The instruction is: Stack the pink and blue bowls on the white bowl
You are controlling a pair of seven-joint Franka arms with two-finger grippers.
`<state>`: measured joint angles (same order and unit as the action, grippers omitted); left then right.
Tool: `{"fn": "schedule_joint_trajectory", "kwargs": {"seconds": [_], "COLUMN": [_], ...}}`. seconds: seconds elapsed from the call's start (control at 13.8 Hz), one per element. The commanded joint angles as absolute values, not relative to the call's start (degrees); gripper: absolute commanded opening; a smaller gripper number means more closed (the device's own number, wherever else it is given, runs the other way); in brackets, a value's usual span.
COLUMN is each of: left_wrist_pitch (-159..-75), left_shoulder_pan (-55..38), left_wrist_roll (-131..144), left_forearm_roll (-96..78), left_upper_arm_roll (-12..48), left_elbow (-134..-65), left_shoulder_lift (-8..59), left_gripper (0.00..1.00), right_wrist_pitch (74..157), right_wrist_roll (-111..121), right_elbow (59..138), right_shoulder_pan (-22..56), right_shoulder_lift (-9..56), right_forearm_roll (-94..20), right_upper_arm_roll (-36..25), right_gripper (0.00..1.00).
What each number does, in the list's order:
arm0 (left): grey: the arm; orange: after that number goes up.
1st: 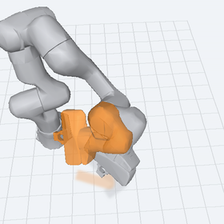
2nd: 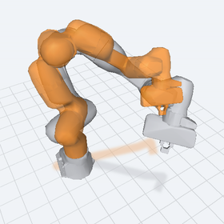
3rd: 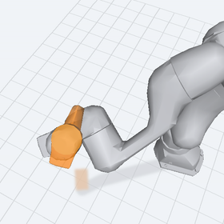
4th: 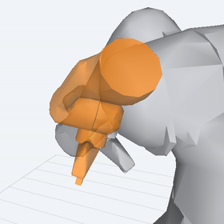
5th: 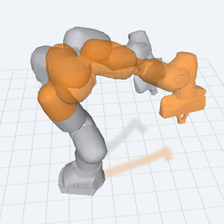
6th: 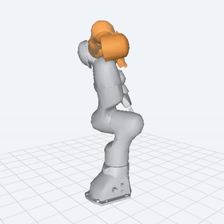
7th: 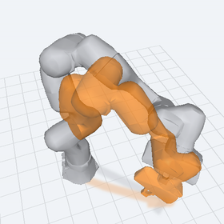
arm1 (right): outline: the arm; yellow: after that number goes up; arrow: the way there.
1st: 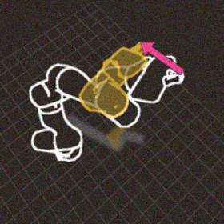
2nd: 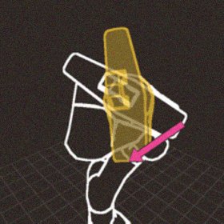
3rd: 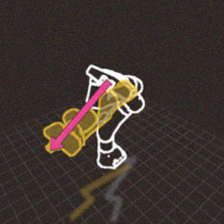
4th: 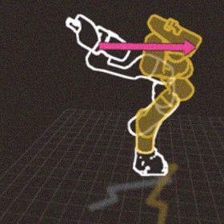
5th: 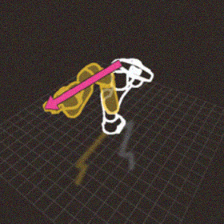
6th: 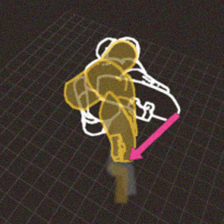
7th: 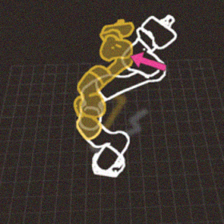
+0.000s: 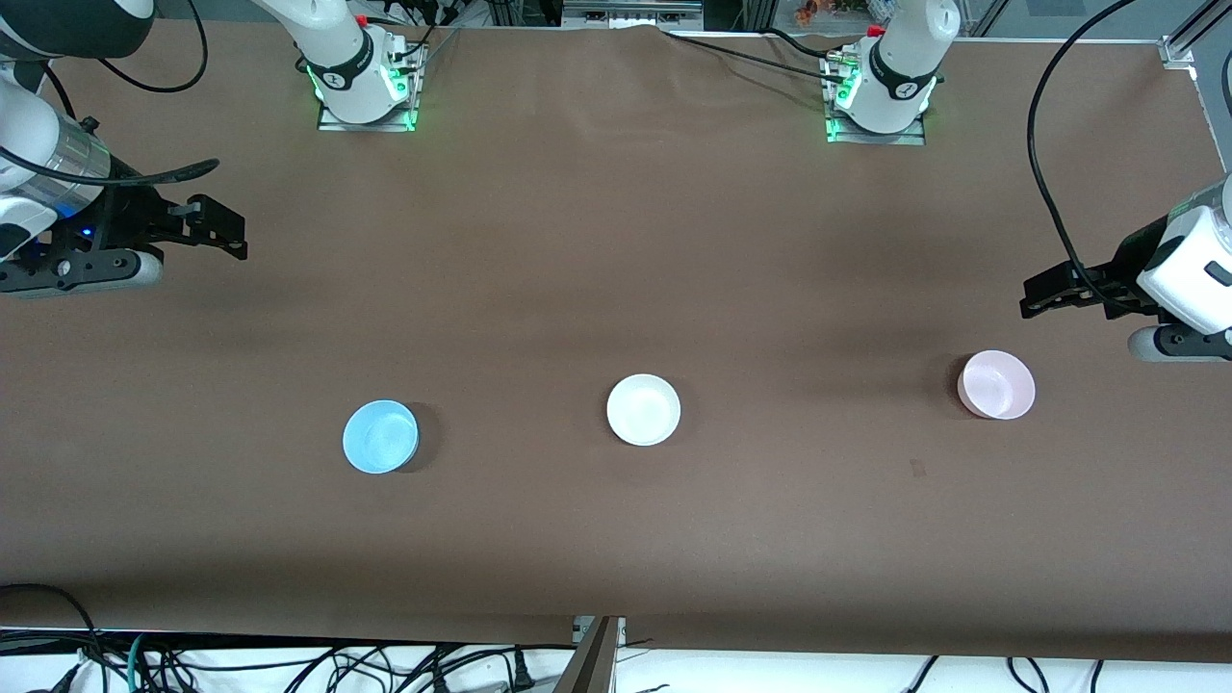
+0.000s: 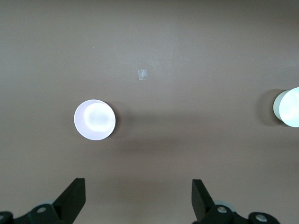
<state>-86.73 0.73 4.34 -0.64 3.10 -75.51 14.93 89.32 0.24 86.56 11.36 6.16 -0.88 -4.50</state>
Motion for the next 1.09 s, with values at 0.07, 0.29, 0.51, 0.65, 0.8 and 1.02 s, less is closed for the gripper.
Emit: {"fn": "schedule_joint_trajectory", "kwargs": {"seconds": [0.07, 0.29, 0.51, 0.65, 0.8, 1.02], "left_wrist_pitch": [-87.01, -87.01, -87.71, -88.41, -91.74, -98.77], "left_shoulder_pan": [0.79, 1.32, 2.98, 3.16, 3.25, 6.31], "left_wrist_roll": [5.01, 4.31, 4.04, 3.96, 3.0, -7.52], "left_forearm_roll": [0.09, 0.26, 0.26, 0.35, 0.26, -0.44], "left_upper_arm_roll": [2.81, 2.64, 1.76, 0.27, -1.74, -4.04], "left_elbow": [-77.43, -77.43, -78.75, -80.32, -82.69, -86.21], "left_shoulder_lift": [13.45, 13.71, 14.15, 14.85, 15.73, 18.53], "left_gripper": [1.0, 1.0, 1.0, 1.0, 1.0, 1.0], "right_wrist_pitch": [88.77, 88.77, 88.94, 89.12, 89.03, 88.86], "right_wrist_roll": [0.53, 0.53, 0.53, 0.53, 0.53, 0.53], "right_elbow": [86.66, 86.66, 86.49, 86.22, 86.22, 86.4], "right_shoulder_pan": [11.07, 11.07, 11.07, 11.25, 11.25, 11.16], "right_shoulder_lift": [5.71, 5.71, 5.71, 5.71, 5.71, 5.71], "right_forearm_roll": [-0.26, -0.26, -0.26, -0.26, -0.26, -0.26], "right_upper_arm_roll": [-4.31, -4.31, -4.39, -4.31, -4.31, -4.31], "right_gripper": [1.0, 1.0, 1.0, 1.0, 1.0, 1.0]}}
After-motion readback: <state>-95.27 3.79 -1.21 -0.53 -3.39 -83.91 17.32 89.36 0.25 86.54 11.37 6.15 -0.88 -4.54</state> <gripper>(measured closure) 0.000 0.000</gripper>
